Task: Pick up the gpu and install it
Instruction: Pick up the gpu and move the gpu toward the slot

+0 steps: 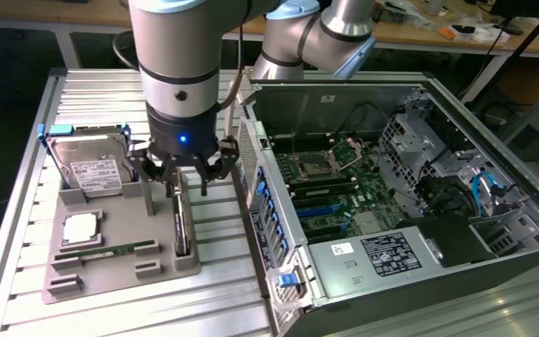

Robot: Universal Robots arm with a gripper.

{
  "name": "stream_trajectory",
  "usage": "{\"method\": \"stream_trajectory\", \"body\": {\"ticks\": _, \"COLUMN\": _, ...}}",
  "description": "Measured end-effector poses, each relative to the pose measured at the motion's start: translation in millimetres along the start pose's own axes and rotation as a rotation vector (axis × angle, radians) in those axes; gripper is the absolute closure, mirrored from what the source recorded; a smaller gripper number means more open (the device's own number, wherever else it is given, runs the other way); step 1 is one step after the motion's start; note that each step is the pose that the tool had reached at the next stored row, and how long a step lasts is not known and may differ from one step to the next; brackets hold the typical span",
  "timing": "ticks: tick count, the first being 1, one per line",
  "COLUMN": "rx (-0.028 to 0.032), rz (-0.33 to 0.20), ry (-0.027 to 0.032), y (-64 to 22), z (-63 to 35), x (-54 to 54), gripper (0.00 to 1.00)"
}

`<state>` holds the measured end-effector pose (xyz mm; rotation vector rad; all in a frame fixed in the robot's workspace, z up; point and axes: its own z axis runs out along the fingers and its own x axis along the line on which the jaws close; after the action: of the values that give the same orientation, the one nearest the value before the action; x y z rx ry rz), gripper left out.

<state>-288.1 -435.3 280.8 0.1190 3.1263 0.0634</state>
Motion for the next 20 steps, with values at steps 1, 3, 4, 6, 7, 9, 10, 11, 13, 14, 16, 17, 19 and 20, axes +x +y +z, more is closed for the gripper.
{"method": "stream_trajectory", "body": {"ticks": 1, "rx": 0.0004, "rz": 0.000, "ry": 0.0001, "y": -0.4, "z": 1.6, "x": 0.8, "gripper": 0.46}}
{"method": "stream_trajectory", "body": {"ticks": 3, "rx": 0.0011, "rz": 0.000, "ry": -0.0001, "y": -1.6, "z": 6.3, "x": 3.4, "gripper": 0.46}}
{"method": "stream_trajectory", "body": {"ticks": 4, "rx": 0.0014, "rz": 0.000, "ry": -0.0002, "y": -2.2, "z": 8.8, "x": 4.5, "gripper": 0.46}}
{"method": "stream_trajectory", "body": {"ticks": 6, "rx": 0.0017, "rz": 0.000, "ry": -0.0001, "y": -3.1, "z": 12.2, "x": 6.0, "gripper": 0.46}}
{"method": "stream_trajectory", "body": {"ticks": 7, "rx": 0.0019, "rz": 0.000, "ry": -0.0002, "y": -3.6, "z": 14.0, "x": 6.7, "gripper": 0.46}}
{"method": "stream_trajectory", "body": {"ticks": 9, "rx": 0.0019, "rz": 0.000, "ry": -0.0002, "y": -4.8, "z": 17.8, "x": 7.9, "gripper": 0.46}}
{"method": "stream_trajectory", "body": {"ticks": 10, "rx": 0.0020, "rz": 0.000, "ry": -0.0002, "y": -5.4, "z": 19.5, "x": 8.3, "gripper": 0.46}}
{"method": "stream_trajectory", "body": {"ticks": 11, "rx": 0.0020, "rz": 0.000, "ry": -0.0003, "y": -6.0, "z": 21.4, "x": 8.6, "gripper": 0.46}}
{"method": "stream_trajectory", "body": {"ticks": 13, "rx": 0.0021, "rz": 0.000, "ry": -0.0001, "y": -7.5, "z": 25.0, "x": 8.8, "gripper": 0.46}}
{"method": "stream_trajectory", "body": {"ticks": 14, "rx": 0.0021, "rz": 0.000, "ry": -0.0002, "y": -8.2, "z": 26.8, "x": 8.9, "gripper": 0.46}}
{"method": "stream_trajectory", "body": {"ticks": 16, "rx": 0.0021, "rz": 0.000, "ry": -0.0002, "y": -9.5, "z": 30.3, "x": 9.2, "gripper": 0.46}}
{"method": "stream_trajectory", "body": {"ticks": 17, "rx": 0.0021, "rz": 0.000, "ry": -0.0002, "y": -10.1, "z": 32.3, "x": 9.4, "gripper": 0.46}}
{"method": "stream_trajectory", "body": {"ticks": 19, "rx": 0.0023, "rz": 0.000, "ry": -0.0002, "y": -10.7, "z": 34.9, "x": 9.6, "gripper": 0.46}}
{"method": "stream_trajectory", "body": {"ticks": 20, "rx": 0.0024, "rz": 0.000, "ry": -0.0002, "y": -10.7, "z": 34.9, "x": 9.6, "gripper": 0.46}}
